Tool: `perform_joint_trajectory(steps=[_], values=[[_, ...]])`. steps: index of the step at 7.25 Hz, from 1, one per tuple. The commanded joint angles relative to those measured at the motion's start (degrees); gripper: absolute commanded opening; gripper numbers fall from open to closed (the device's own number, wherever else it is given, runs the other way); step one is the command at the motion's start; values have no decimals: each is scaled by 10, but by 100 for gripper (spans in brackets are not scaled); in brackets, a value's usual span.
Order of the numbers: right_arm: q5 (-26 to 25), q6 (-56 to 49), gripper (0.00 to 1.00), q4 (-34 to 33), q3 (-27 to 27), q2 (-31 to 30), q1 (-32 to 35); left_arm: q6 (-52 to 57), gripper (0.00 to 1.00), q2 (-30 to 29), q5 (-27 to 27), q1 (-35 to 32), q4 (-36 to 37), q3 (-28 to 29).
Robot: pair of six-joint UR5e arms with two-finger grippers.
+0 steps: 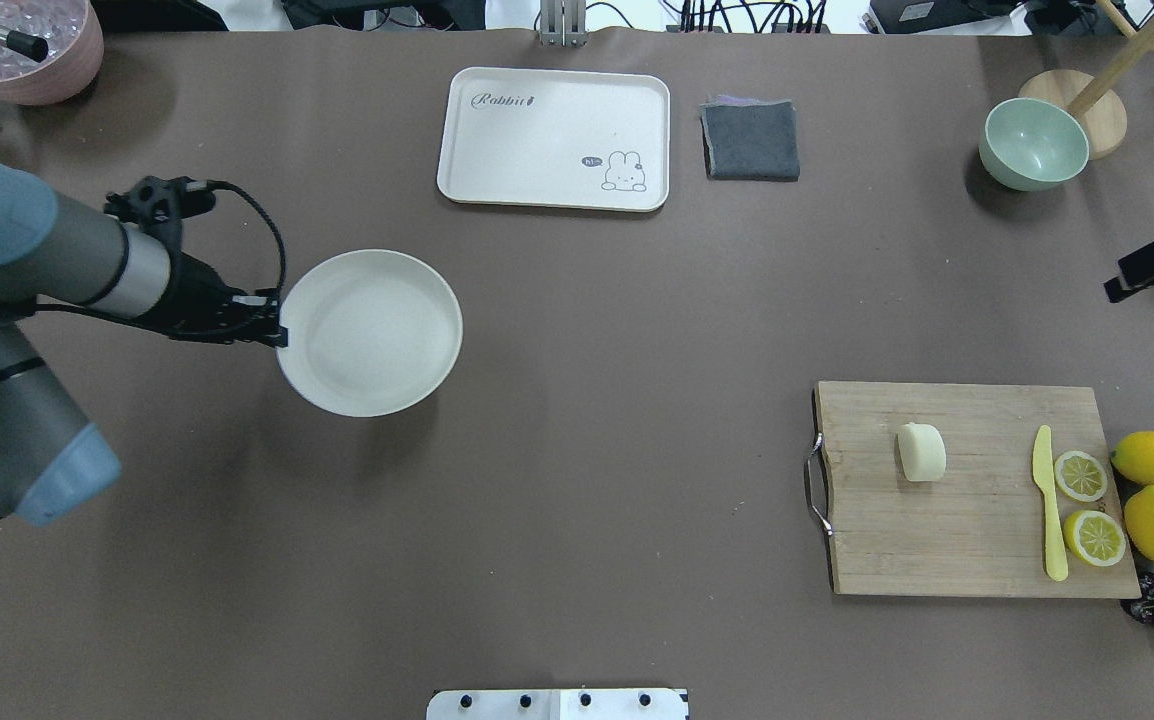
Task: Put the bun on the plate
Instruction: 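Release the plate with the left gripper while the right gripper grasps the cream bun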
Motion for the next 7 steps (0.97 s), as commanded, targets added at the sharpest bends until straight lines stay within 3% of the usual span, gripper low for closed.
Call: perform_joint_trajectory(steps=[1,2,5,7], values=[[-23,99,98,0,27,29,-95,-70,0,-115,97,93,106,5],[-31,111,98,0,34,29,-136,-78,0,-135,131,125,116,13],[-113,230,97,0,30,54,-270,-106,0,-180,149,151,111,73],[-114,223,91,-1,16,29,-269,-108,0,-183,159,155,89,93]])
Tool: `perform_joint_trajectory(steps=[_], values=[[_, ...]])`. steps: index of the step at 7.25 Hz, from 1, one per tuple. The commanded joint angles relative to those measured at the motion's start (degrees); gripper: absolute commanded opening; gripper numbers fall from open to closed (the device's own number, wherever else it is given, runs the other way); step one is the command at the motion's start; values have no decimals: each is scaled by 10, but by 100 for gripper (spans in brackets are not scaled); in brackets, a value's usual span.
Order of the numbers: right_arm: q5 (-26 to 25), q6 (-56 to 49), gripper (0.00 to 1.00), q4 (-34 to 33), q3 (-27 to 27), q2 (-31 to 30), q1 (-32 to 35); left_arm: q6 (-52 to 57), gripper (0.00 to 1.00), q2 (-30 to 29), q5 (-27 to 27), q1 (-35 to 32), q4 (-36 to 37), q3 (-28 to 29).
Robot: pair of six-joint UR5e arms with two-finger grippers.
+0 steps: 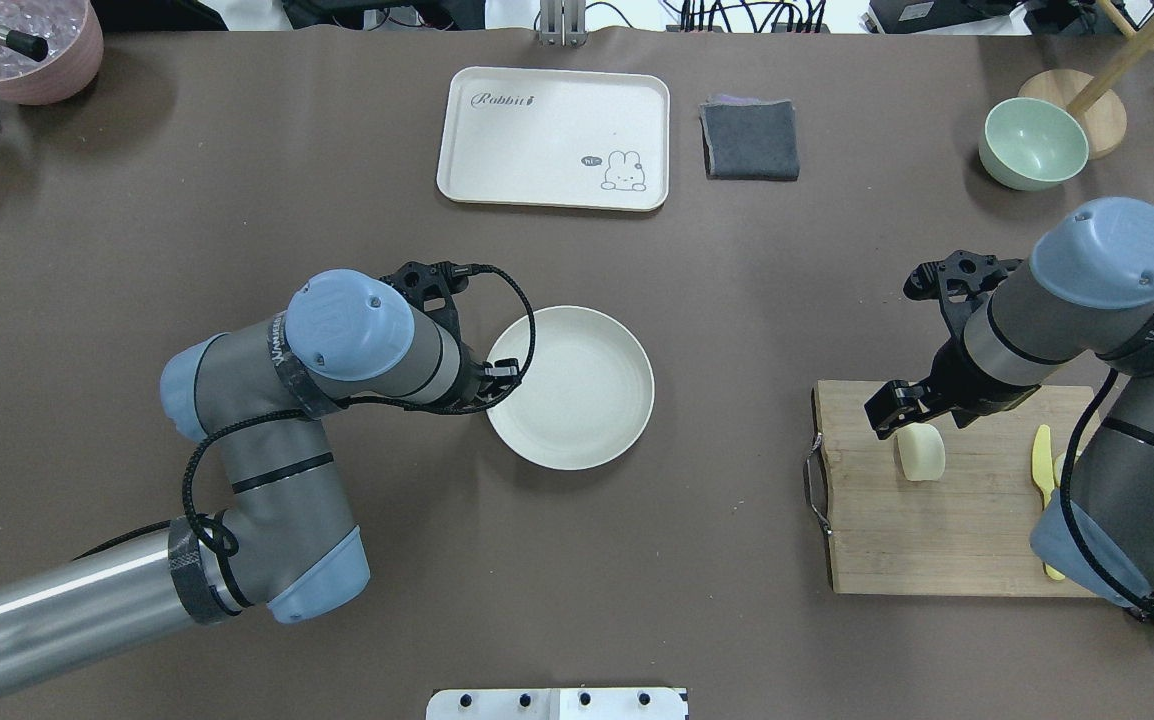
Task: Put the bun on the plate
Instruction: 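Release the plate with the left gripper while the right gripper grasps the cream bun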
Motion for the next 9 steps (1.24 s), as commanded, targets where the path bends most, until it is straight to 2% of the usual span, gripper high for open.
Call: perform_joint_trajectory(steps=[1,2,3,4,5,6,8,9], values=[[-5,10,92,20,-8,-34,-2,-11,0,-4,5,4,-14,13],[-5,14,90,63,-33,-41,-3,-15,0,-4,5,4,-13,14],[-3,45,82,90,-45,-40,-4,-15,0,-5,5,4,-14,14],[-3,53,61,93,-53,-36,-4,-14,97,-9,4,3,-13,12],[-3,53,24,93,-53,-33,-4,-14,98,-9,3,0,-12,9],[-2,52,0,93,-54,-32,-4,-13,98,-9,2,-4,-11,7],[4,60,0,102,-47,-21,-4,-10,98,-4,-13,-29,-8,-9],[3,61,0,98,-34,6,-5,-3,98,5,-35,-56,-5,-19]])
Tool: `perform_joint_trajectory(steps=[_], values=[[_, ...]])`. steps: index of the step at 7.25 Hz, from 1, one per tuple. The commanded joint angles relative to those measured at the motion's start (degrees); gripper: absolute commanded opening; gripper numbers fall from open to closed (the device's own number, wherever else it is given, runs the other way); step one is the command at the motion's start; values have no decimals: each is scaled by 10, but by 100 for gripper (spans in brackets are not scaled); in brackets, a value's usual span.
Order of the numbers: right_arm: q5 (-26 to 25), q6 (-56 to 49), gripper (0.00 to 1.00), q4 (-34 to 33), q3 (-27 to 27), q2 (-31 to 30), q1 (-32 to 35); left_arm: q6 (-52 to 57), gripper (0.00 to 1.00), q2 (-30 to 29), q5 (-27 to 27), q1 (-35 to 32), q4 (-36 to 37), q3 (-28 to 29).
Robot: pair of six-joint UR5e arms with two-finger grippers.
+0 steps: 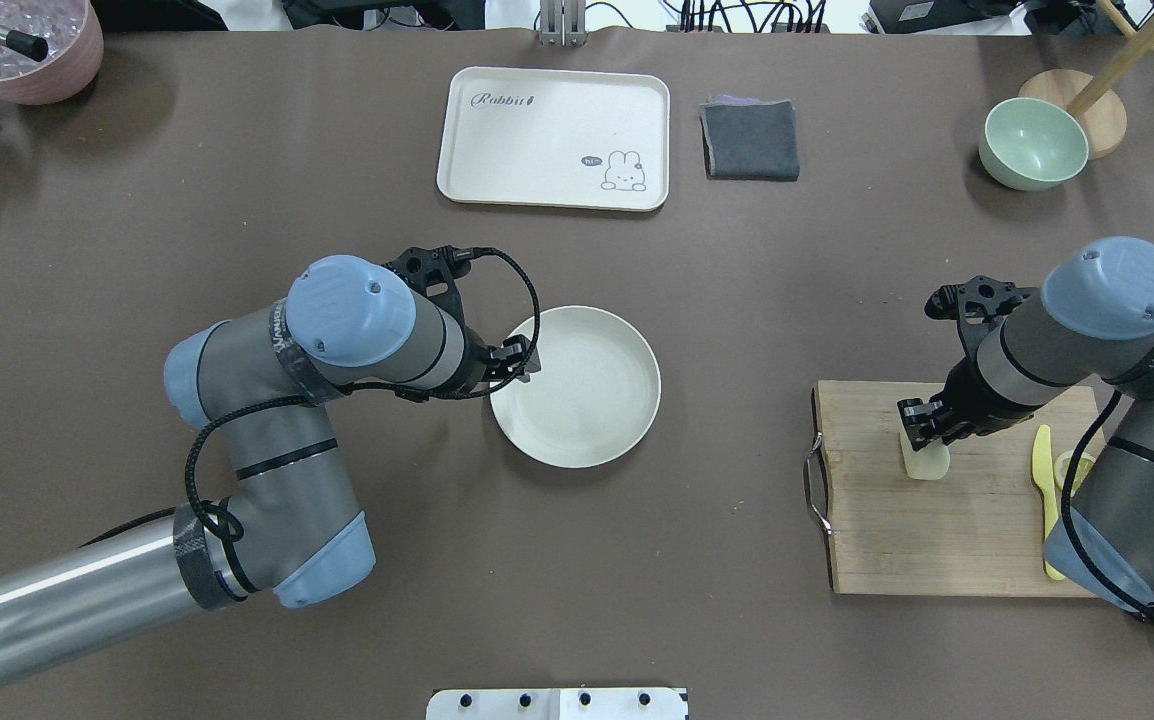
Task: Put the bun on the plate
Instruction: 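Carry the bun with the right gripper over the white plate while the left arm withdraws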
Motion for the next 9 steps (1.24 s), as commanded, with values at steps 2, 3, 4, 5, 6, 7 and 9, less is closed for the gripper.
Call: perform_joint_trajectory(steps=[2,3,4,5,6,7,9], values=[[-2,25,0,-36,8,116,-6,104,98,71,-46,-74,2,-49],[-10,27,0,-58,-5,169,-26,137,98,105,-54,-92,-3,-48],[-25,31,0,-61,-51,237,-45,183,98,131,-72,-114,-5,-55],[-50,55,0,-60,-100,296,-68,213,98,151,-99,-138,-5,-55],[-85,57,0,-59,-152,347,-85,253,98,173,-105,-159,-5,-56],[-89,58,0,-58,-197,389,-92,286,98,189,-112,-176,-6,-56],[-112,72,0,-53,-252,420,-110,297,98,195,-119,-185,-5,-56]])
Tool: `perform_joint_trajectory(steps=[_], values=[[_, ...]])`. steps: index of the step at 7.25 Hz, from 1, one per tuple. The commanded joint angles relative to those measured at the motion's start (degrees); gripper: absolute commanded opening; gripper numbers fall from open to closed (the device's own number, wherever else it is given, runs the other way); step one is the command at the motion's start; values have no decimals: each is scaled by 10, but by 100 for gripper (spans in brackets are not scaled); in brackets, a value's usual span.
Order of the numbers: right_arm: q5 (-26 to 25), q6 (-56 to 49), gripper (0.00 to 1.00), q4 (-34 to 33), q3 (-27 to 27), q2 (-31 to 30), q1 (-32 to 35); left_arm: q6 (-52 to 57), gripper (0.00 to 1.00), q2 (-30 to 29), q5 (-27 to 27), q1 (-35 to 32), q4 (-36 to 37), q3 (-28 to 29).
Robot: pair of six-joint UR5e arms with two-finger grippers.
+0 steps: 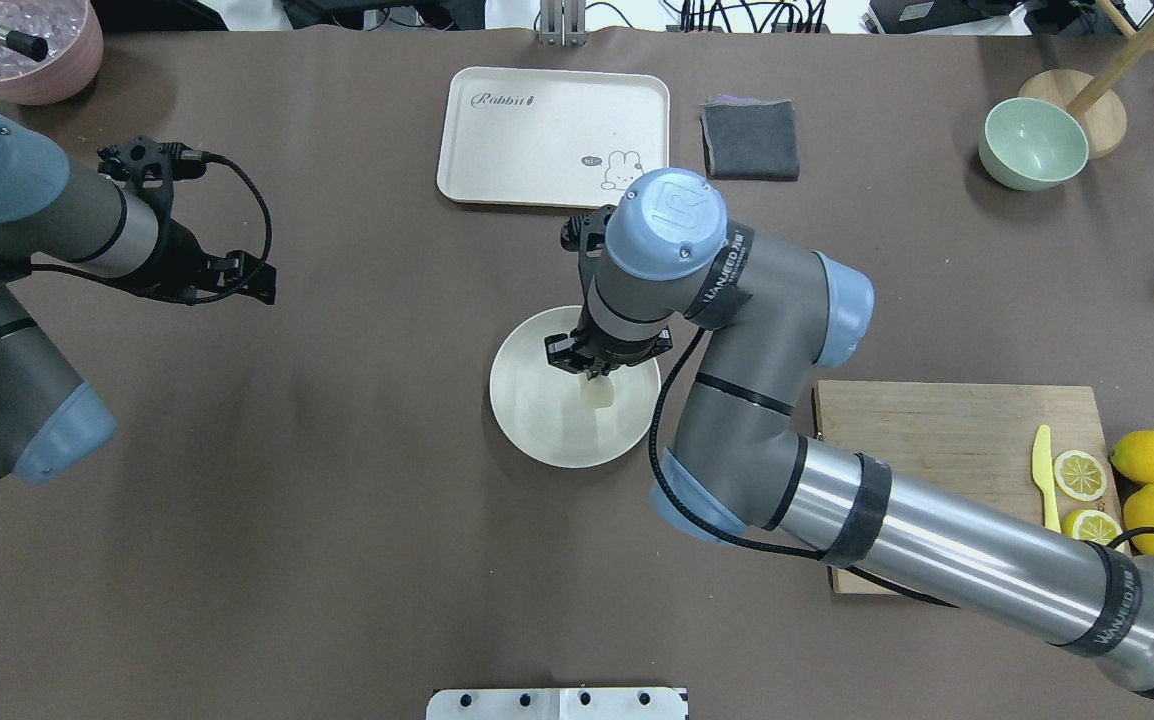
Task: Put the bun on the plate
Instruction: 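Carry the bun with the right gripper over the white plate while the left arm withdraws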
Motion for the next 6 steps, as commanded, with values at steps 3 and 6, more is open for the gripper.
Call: perform_joint_trajectory(steps=[3,6], values=[[-15,10,0,3,-31,15,-17,8,98,2,-2,-4,3,-6],[-33,53,72,4,-37,14,-20,7,98,-1,-3,-4,4,-7]])
